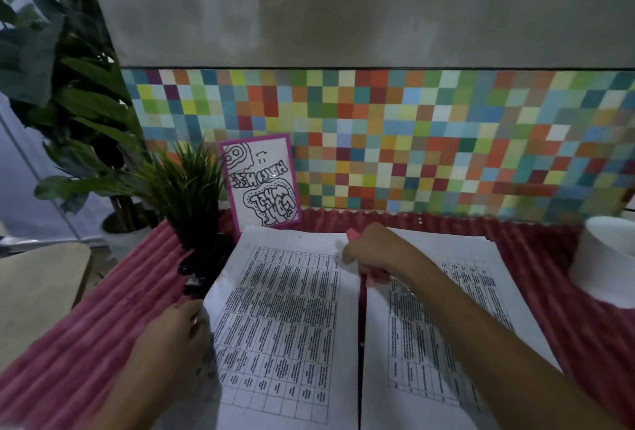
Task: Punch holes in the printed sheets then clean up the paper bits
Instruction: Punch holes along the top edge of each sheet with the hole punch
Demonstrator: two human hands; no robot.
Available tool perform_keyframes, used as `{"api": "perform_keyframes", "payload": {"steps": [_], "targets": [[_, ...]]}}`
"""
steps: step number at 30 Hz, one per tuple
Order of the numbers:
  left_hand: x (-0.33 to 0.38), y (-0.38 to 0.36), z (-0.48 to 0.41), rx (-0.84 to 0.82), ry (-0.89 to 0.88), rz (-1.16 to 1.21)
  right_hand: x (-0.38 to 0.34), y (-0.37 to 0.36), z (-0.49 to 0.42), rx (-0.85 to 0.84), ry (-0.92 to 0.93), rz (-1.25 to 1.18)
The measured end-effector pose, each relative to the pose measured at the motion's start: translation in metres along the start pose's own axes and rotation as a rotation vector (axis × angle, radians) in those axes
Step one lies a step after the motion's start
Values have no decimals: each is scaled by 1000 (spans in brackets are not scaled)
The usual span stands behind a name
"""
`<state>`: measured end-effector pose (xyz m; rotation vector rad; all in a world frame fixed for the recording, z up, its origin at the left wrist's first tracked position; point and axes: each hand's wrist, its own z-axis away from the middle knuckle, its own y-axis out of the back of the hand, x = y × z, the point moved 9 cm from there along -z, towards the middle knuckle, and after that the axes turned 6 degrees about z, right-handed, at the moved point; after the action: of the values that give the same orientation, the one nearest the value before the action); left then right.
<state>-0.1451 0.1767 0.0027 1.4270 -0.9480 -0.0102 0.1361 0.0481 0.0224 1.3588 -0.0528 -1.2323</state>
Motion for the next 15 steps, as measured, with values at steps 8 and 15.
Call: {"api": "perform_keyframes", "payload": {"steps": [8, 15], "targets": [[5, -2, -3, -10, 53, -29, -10, 6, 5, 85, 75, 131], [129, 12, -18, 114, -223, 87, 44, 118, 3, 431, 148, 217]]}}
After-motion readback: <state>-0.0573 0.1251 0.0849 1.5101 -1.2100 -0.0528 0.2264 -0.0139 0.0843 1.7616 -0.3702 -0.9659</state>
